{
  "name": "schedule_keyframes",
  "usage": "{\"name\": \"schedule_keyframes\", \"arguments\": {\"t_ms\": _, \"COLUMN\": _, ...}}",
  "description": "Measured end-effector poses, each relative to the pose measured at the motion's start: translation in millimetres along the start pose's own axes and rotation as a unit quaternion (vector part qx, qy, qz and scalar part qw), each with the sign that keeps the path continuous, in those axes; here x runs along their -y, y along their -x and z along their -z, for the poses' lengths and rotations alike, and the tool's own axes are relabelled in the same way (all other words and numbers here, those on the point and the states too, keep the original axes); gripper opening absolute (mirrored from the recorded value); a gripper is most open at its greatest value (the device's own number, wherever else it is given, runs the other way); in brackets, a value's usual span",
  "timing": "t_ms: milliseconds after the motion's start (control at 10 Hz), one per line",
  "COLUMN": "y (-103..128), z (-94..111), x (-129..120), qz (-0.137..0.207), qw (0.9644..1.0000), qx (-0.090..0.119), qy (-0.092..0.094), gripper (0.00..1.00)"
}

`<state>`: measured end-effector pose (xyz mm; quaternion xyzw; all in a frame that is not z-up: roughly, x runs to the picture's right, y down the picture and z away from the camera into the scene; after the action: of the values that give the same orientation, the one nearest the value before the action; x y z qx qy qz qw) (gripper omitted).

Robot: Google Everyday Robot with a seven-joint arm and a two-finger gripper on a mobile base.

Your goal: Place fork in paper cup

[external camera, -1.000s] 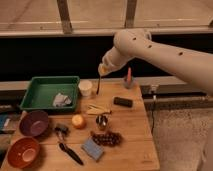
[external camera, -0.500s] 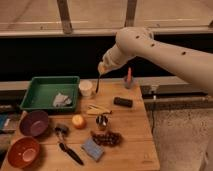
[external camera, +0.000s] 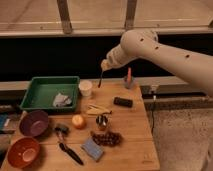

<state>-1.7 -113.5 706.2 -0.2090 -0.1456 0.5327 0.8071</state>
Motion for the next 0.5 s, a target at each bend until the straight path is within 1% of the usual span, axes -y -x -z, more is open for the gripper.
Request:
{"name": "schedule_keyframes", "arguments": {"t_ms": 200, "y": 11.7, "z": -9.3, "x": -4.0, "qz": 0.012, "qw": 0.9999, "qx": -0.002, "qy": 0.007, "gripper": 0.00}}
{"name": "schedule_keyframes", "arguments": {"t_ms": 500, "y": 15.3, "z": -27.2, "x": 1.6, "qz": 0.014, "qw": 0.9996, "qx": -0.008, "qy": 0.023, "gripper": 0.00}}
